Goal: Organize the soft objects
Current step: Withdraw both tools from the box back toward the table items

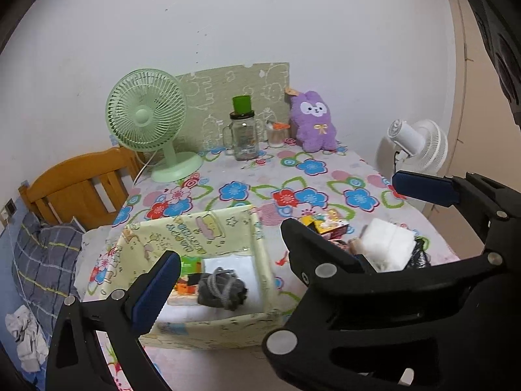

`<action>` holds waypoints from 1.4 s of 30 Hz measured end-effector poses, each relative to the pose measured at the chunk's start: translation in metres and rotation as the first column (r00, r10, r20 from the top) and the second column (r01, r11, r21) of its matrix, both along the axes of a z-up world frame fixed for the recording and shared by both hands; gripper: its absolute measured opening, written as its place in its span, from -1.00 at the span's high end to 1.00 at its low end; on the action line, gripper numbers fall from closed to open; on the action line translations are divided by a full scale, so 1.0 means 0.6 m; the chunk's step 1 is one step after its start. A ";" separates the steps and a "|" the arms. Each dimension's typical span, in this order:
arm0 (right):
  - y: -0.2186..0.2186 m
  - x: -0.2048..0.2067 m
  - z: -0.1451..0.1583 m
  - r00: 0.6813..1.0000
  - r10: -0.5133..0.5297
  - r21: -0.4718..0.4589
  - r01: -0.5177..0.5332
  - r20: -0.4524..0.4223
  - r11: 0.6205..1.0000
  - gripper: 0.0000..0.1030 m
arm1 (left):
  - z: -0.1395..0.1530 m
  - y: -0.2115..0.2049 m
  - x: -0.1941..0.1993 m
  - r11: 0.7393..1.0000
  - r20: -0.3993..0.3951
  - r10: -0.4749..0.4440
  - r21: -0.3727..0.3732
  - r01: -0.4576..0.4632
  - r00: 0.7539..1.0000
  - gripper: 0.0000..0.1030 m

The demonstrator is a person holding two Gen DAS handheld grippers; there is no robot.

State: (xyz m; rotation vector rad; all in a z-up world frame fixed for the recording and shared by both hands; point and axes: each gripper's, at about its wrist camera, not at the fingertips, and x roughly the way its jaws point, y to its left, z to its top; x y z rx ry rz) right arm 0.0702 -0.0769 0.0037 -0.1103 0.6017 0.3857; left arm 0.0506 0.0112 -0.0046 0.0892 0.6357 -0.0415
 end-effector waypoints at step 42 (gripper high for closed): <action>-0.186 -0.047 -0.067 0.977 -0.212 0.046 0.212 0.000 0.976 -0.93 | -0.064 -0.158 -0.006 0.988 -0.010 -0.142 -0.068 0.141 0.990 -0.99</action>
